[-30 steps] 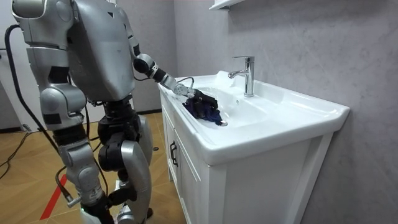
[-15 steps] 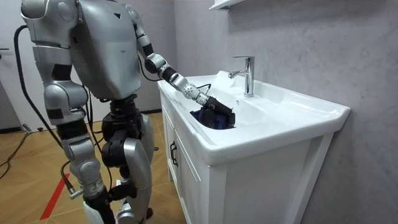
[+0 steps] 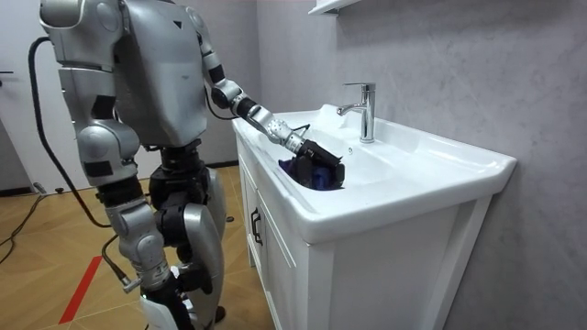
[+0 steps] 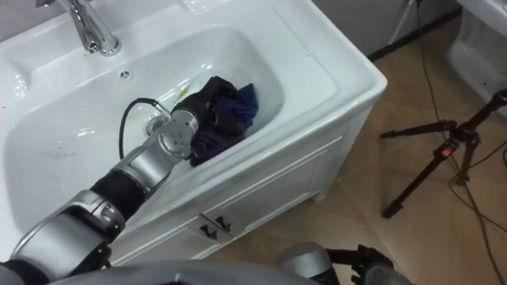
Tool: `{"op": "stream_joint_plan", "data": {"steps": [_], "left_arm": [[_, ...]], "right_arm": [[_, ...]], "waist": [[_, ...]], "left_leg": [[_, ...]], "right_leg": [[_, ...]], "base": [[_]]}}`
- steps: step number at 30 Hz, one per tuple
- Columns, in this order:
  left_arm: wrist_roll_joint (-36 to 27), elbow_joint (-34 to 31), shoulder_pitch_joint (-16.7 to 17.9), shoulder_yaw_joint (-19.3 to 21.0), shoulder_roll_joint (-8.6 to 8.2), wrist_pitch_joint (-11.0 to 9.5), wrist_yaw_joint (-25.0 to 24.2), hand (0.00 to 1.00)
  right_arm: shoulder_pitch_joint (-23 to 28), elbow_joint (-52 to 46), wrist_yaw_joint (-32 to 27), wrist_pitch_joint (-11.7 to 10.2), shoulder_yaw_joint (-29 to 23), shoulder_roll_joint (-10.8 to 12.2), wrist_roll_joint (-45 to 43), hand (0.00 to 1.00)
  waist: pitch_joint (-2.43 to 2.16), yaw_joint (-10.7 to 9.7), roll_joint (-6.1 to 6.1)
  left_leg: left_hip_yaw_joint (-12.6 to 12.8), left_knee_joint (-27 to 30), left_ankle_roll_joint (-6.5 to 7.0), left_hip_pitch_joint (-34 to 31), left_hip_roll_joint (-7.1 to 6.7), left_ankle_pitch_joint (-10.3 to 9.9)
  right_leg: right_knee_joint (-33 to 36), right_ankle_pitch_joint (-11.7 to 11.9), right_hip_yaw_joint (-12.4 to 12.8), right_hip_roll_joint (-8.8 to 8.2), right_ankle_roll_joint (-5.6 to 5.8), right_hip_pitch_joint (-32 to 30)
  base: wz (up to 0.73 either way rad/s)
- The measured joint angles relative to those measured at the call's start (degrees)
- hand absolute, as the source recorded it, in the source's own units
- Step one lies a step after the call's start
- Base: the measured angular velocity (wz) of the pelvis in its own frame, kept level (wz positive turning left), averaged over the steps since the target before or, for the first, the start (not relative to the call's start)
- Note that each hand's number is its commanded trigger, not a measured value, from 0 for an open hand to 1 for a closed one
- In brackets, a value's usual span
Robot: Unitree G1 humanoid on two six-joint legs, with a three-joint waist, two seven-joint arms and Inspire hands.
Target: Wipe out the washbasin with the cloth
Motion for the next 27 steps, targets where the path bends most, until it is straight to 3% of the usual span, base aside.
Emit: {"op": "stream_joint_plan", "data": {"steps": [16, 19, 23, 27], "left_arm": [[-1.6, -5.1, 0.2, 0.7, 0.30, -0.4, -5.0, 1.00], [-1.5, -5.1, 0.2, 0.7, 0.50, -0.4, -5.1, 1.00], [-0.9, -4.4, 1.1, 0.6, 1.28, -1.5, -4.9, 1.00], [-0.8, 0.1, 3.0, 2.7, 1.39, -4.1, -4.0, 1.00]], "right_arm": [[1.3, -0.7, 1.1, -0.7, -0.1, 0.0, 1.8, 0.00], [1.5, -0.8, 1.1, -0.6, -0.1, 0.0, 1.4, 0.00], [1.6, -0.7, 1.1, 0.0, 0.0, 0.0, 1.4, 0.00], [1.8, -0.8, 1.1, 0.6, -0.1, 0.0, 1.3, 0.00]], "waist": [[0.05, 0.4, -0.31], [0.03, 0.5, -0.39], [0.03, 0.5, -0.40], [-0.02, 0.5, -0.72]], "left_leg": [[-1.0, 0.0, 0.00, -0.4, 0.06, 0.0], [-1.1, -0.1, 0.00, -0.1, 0.06, 0.0], [-1.1, -0.1, 0.00, 0.5, 0.03, 0.0], [-0.9, -0.4, 0.00, 2.1, 0.26, 0.0]], "right_leg": [[0.1, 0.0, 0.2, 0.04, 0.00, -0.2], [0.2, 0.0, 1.3, 0.08, 0.00, -0.2], [0.1, 0.0, 1.7, 0.21, 0.00, 0.2], [0.2, 0.0, 1.7, 0.52, 0.00, 1.5]], "base": [[0.01], [-0.08], [-0.12], [-0.04]]}}
